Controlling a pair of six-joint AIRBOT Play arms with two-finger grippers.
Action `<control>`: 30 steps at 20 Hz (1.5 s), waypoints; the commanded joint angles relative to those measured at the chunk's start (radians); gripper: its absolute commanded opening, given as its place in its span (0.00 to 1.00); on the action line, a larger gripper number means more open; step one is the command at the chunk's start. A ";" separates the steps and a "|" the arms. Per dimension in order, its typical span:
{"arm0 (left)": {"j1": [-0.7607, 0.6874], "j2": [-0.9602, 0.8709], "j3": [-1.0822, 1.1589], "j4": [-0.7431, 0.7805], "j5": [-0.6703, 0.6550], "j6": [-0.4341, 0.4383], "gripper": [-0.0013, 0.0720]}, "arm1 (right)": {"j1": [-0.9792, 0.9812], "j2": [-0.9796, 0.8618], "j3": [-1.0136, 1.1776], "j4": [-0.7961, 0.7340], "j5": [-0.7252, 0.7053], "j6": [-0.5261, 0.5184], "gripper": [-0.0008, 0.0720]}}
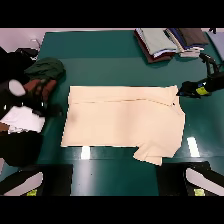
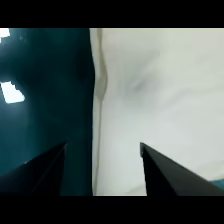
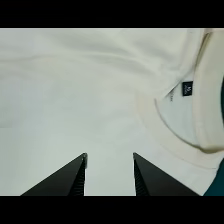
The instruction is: Fold the shirts.
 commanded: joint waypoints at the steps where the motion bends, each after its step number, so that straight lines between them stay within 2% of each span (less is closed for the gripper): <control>1: 0.002 0.181 -0.280 0.028 -0.025 -0.026 0.75 | 0.000 0.135 -0.111 0.071 0.016 -0.006 0.49; 4: 0.002 0.213 -0.407 -0.027 -0.012 -0.026 0.75 | 0.000 0.182 -0.159 0.078 0.017 -0.006 0.49; 9: 0.002 0.212 -0.448 -0.207 0.089 -0.011 0.75 | 0.000 0.224 -0.178 0.078 0.018 -0.006 0.49; 12: 0.002 0.212 -0.449 -0.214 0.076 -0.003 0.75 | -0.001 0.224 -0.178 0.073 0.048 -0.006 0.49; 13: 0.002 0.212 -0.449 -0.214 0.077 -0.004 0.57 | -0.001 0.224 -0.178 0.065 0.061 -0.006 0.49; 14: 0.002 0.212 -0.446 -0.215 0.079 0.001 0.13 | -0.004 0.224 -0.179 0.053 0.077 -0.006 0.49; 15: 0.002 0.212 -0.436 -0.217 0.073 0.011 0.05 | -0.015 0.224 -0.180 0.014 0.102 -0.006 0.49; 18: 0.002 0.213 -0.367 -0.217 0.034 0.039 0.05 | -0.076 0.224 -0.273 -0.096 0.193 -0.006 0.49; 19: 0.002 0.213 -0.344 -0.217 0.034 0.039 0.05 | -0.112 0.224 -0.335 -0.115 0.225 -0.007 0.59; 20: 0.002 0.213 -0.329 -0.217 0.034 0.039 0.05 | -0.154 0.224 -0.401 -0.116 0.246 -0.014 0.78; 23: 0.002 0.212 -0.317 -0.219 0.052 0.039 0.05 | -0.247 0.224 -0.569 -0.113 0.253 -0.014 0.77; 27: 0.002 0.212 -0.317 -0.220 0.067 0.039 0.05 | -0.232 0.224 -0.698 -0.107 0.202 -0.007 0.77; 28: 0.002 0.212 -0.317 -0.221 0.070 0.039 0.05 | -0.211 0.224 -0.714 -0.107 0.183 0.003 0.75; 29: 0.002 0.212 -0.317 -0.222 0.077 0.039 0.05 | -0.181 0.224 -0.724 -0.106 0.164 0.011 0.69; 30: 0.002 0.212 -0.317 -0.222 0.080 0.039 0.05 | -0.148 0.224 -0.729 -0.107 0.146 0.021 0.68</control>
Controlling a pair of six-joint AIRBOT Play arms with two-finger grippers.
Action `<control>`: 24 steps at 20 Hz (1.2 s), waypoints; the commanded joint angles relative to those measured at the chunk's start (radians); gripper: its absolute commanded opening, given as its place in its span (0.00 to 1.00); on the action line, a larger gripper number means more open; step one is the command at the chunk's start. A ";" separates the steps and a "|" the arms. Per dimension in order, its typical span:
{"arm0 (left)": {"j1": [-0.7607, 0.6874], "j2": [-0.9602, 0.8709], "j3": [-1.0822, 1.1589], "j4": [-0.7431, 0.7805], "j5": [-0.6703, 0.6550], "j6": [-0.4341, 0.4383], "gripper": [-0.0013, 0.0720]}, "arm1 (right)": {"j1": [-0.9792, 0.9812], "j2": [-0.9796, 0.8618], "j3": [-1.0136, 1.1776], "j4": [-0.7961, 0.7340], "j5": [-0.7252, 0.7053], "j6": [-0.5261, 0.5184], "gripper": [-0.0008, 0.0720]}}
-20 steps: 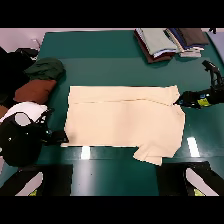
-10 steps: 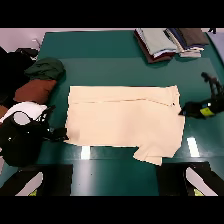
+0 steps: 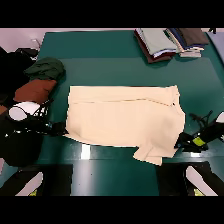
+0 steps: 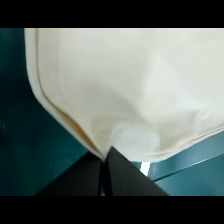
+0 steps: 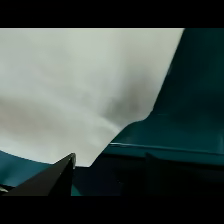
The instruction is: Fold the shirts.
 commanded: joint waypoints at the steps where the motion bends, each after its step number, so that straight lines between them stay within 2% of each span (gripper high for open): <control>1: 0.000 0.000 0.003 -0.002 0.013 0.000 0.05 | 0.081 0.000 -0.052 -0.002 -0.061 0.041 0.68; 6: 0.000 0.000 0.003 -0.006 0.013 0.001 0.05 | 0.200 -0.071 -0.051 0.000 -0.079 0.089 0.68; 7: 0.000 0.000 0.003 -0.006 0.010 0.001 0.05 | 0.220 -0.096 -0.051 0.017 -0.086 0.087 0.65; 9: 0.000 0.000 0.003 -0.009 0.010 0.012 0.05 | 0.261 -0.132 -0.040 0.048 -0.116 0.085 0.45; 10: 0.000 0.000 0.003 -0.009 0.009 0.019 0.05 | 0.288 -0.143 -0.027 0.049 -0.119 0.079 0.30; 11: 0.000 0.001 0.008 -0.007 -0.006 0.021 0.05 | 0.312 -0.148 -0.010 0.042 -0.114 0.074 0.20; 12: 0.000 0.002 0.021 -0.006 -0.031 0.027 0.05 | 0.332 -0.146 0.013 0.039 -0.100 0.064 0.11; 14: 0.000 0.049 0.045 0.012 -0.068 0.025 0.05 | 0.354 -0.106 0.062 0.039 -0.065 0.061 0.03; 16: 0.000 0.141 0.048 0.027 -0.094 -0.012 0.05 | 0.355 -0.028 0.108 0.039 -0.031 0.061 0.03; 19: 0.000 0.272 0.048 0.029 -0.208 -0.060 0.05 | 0.356 0.100 0.171 0.031 0.064 0.061 0.03; 21: 0.000 0.336 0.055 0.029 -0.257 -0.076 0.05 | 0.356 0.172 0.221 -0.036 0.094 0.070 0.03; 24: 0.000 0.339 0.090 0.031 -0.215 -0.082 0.05 | 0.356 0.205 0.324 -0.092 0.065 0.087 0.03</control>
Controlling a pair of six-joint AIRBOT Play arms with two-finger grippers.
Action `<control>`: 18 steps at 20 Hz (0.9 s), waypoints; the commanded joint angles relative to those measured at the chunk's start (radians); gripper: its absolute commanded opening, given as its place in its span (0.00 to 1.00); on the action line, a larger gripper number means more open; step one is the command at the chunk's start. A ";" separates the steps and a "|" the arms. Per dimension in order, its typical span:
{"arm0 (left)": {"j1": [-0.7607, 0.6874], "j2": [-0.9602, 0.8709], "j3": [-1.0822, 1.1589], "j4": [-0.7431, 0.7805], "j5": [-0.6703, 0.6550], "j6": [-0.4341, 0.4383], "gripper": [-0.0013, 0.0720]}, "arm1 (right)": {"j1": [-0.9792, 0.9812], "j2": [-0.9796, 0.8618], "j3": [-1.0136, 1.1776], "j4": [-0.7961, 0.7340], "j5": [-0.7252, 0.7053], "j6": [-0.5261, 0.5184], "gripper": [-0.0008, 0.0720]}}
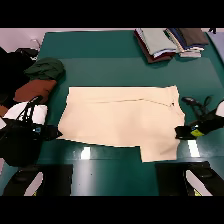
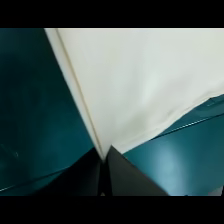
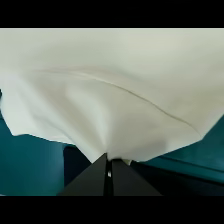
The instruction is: Fold the shirts.
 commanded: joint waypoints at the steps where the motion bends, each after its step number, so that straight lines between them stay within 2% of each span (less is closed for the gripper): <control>1: 0.000 0.030 0.027 0.005 0.042 -0.018 0.05 | 0.002 0.035 0.117 -0.056 -0.010 0.015 0.03; 4: 0.000 -0.060 0.041 0.016 0.192 -0.016 0.05 | 0.002 -0.094 0.228 -0.064 -0.074 0.013 0.03; 8: 0.000 -0.300 0.115 0.027 0.347 0.003 0.05 | 0.002 -0.328 0.397 -0.117 -0.139 -0.026 0.03; 14: 0.000 -0.670 0.354 0.018 0.473 0.013 0.05 | -0.043 -0.634 0.645 -0.121 -0.204 -0.030 0.03; 18: -0.001 -0.846 0.484 -0.116 0.513 0.121 0.05 | -0.058 -0.785 0.787 -0.105 -0.202 -0.031 0.03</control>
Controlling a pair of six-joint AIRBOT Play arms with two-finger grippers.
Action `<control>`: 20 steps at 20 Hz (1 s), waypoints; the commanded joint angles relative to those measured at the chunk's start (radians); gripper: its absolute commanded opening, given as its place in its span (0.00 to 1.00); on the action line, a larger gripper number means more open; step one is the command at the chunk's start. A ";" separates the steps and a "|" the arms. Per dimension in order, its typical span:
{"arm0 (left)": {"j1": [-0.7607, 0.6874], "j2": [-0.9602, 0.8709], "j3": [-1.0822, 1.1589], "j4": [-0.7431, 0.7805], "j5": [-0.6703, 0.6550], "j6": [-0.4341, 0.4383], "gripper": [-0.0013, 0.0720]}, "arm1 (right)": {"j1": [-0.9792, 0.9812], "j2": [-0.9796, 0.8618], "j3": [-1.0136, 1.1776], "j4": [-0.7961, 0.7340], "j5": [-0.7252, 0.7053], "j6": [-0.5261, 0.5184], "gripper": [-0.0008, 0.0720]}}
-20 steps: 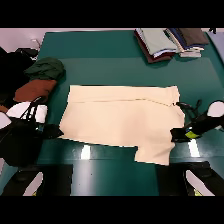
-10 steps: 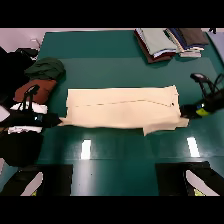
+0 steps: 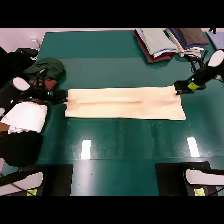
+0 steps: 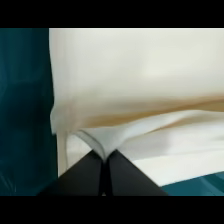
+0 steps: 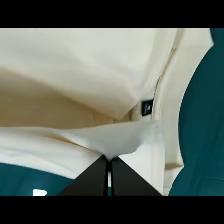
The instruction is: Fold the shirts.
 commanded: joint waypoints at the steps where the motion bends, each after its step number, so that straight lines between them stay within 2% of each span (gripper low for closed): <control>1: 0.001 -0.156 0.116 -0.115 0.054 0.092 0.05 | -0.013 -0.140 0.128 0.047 -0.017 -0.003 0.03; 2: 0.001 -0.182 0.141 -0.137 0.062 0.093 0.05 | -0.014 -0.166 0.153 0.081 -0.030 -0.004 0.03; 3: 0.001 -0.198 0.163 -0.151 0.068 0.092 0.05 | -0.014 -0.192 0.177 0.122 -0.048 -0.018 0.16; 4: 0.001 -0.205 0.178 -0.156 0.077 0.090 0.05 | -0.016 -0.211 0.199 0.156 -0.066 -0.022 0.39; 5: 0.001 -0.205 0.191 -0.156 0.089 0.088 0.19 | -0.026 -0.227 0.218 0.195 -0.079 -0.034 0.50; 6: 0.001 -0.205 0.207 -0.156 0.088 0.072 0.57 | -0.040 -0.237 0.234 0.239 -0.079 -0.053 0.53; 7: 0.001 -0.204 0.227 -0.152 0.076 0.059 0.72 | -0.061 -0.240 0.241 0.288 -0.076 -0.072 0.55; 8: 0.001 -0.204 0.250 -0.150 0.048 0.064 0.67 | -0.086 -0.239 0.241 0.335 -0.059 -0.098 0.56; 9: 0.001 -0.204 0.274 -0.150 0.019 0.064 0.67 | -0.115 -0.239 0.240 0.369 -0.022 -0.121 0.64; 12: 0.001 -0.203 0.329 -0.148 -0.066 0.064 0.67 | -0.227 -0.221 0.179 0.430 0.071 -0.184 0.64; 13: 0.001 -0.203 0.337 -0.150 -0.087 0.064 0.43 | -0.274 -0.202 0.126 0.449 0.071 -0.204 0.65; 14: 0.001 -0.203 0.341 -0.149 -0.106 0.068 0.06 | -0.318 -0.187 0.071 0.465 0.060 -0.218 0.74; 17: -0.022 -0.203 0.341 -0.153 -0.151 0.064 0.05 | -0.467 -0.183 -0.077 0.539 0.040 -0.250 0.83; 20: -0.097 -0.205 0.338 -0.153 -0.148 0.053 0.05 | -0.542 -0.233 -0.167 0.595 0.025 -0.305 0.83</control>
